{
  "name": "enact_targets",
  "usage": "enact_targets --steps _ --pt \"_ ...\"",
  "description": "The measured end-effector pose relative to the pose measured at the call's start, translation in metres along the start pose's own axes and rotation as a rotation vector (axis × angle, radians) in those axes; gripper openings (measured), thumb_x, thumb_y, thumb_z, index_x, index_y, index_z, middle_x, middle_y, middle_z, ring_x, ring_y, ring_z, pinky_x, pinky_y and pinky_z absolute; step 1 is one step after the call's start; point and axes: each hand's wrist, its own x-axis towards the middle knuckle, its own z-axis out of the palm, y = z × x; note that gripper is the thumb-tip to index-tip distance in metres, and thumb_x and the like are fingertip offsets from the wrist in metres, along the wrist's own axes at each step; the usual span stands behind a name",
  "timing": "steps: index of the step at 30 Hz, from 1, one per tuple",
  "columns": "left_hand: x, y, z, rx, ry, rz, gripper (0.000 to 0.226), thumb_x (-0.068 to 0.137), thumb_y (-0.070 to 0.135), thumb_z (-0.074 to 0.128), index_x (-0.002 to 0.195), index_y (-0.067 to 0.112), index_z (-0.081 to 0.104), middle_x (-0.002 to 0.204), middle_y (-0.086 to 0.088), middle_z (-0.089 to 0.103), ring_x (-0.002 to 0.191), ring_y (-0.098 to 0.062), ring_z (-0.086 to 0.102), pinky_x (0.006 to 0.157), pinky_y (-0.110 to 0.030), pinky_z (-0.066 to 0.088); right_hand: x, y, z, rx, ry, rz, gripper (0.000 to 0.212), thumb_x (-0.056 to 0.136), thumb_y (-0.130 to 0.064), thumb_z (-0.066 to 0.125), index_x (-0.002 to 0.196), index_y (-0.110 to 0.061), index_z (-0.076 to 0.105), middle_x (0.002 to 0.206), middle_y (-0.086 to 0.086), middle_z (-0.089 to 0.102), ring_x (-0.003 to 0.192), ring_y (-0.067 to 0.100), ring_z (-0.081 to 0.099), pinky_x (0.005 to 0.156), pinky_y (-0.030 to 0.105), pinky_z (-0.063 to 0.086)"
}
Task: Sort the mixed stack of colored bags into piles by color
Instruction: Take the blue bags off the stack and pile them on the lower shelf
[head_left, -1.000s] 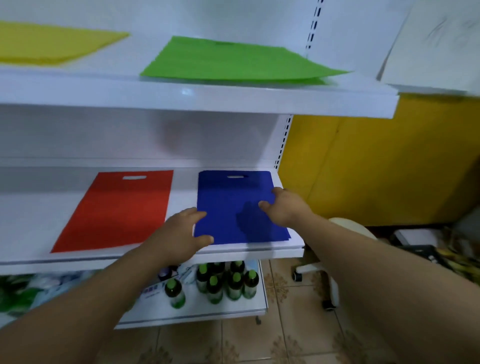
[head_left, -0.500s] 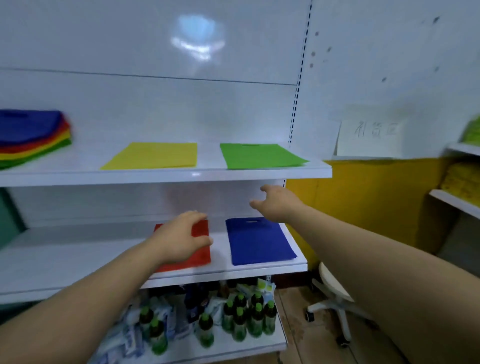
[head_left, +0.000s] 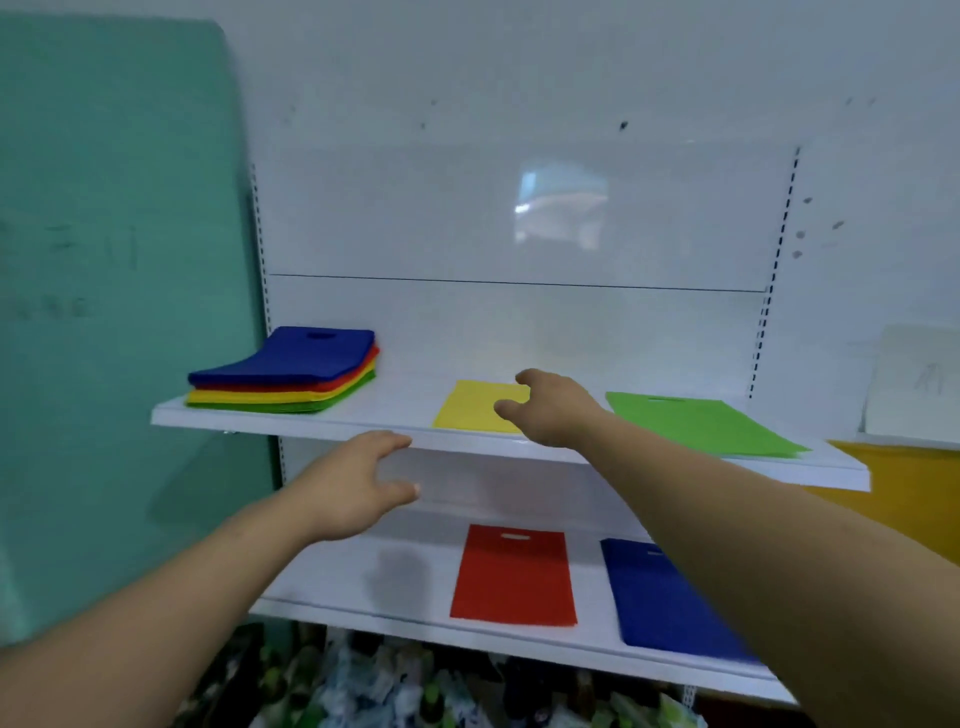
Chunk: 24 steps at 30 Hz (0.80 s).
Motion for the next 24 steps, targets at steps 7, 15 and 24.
enact_targets --steps 7,15,24 --pt "0.018 -0.077 -0.039 0.040 0.077 -0.170 0.065 0.086 0.041 0.064 0.143 0.026 0.037 0.152 0.004 0.032 0.137 -0.014 0.032 0.110 -0.029 0.026 0.073 -0.061 0.045 0.062 -0.064 -0.129 0.064 0.096 -0.047 0.046 0.148 -0.014 0.031 0.144 0.006 0.046 0.134 0.024 0.038 0.102 0.032 0.034" --pt "0.102 -0.139 -0.060 0.098 0.142 -0.213 0.064 0.087 0.039 0.064 0.143 0.023 0.037 0.151 0.005 0.034 0.136 -0.013 0.035 0.109 -0.025 0.026 0.194 -0.098 0.085 0.112 -0.072 -0.210 0.062 0.095 -0.048 0.046 0.145 -0.014 0.034 0.141 0.007 0.048 0.130 0.025 0.042 0.100 0.032 0.036" --pt "0.175 -0.221 -0.077 0.119 0.156 -0.285 0.067 0.085 0.042 0.064 0.144 0.027 0.036 0.154 0.005 0.028 0.141 -0.012 0.027 0.113 -0.027 0.022 0.301 -0.136 0.141 0.122 -0.128 -0.268 0.065 0.095 -0.049 0.045 0.148 -0.014 0.031 0.146 0.007 0.043 0.130 0.025 0.043 0.099 0.032 0.037"
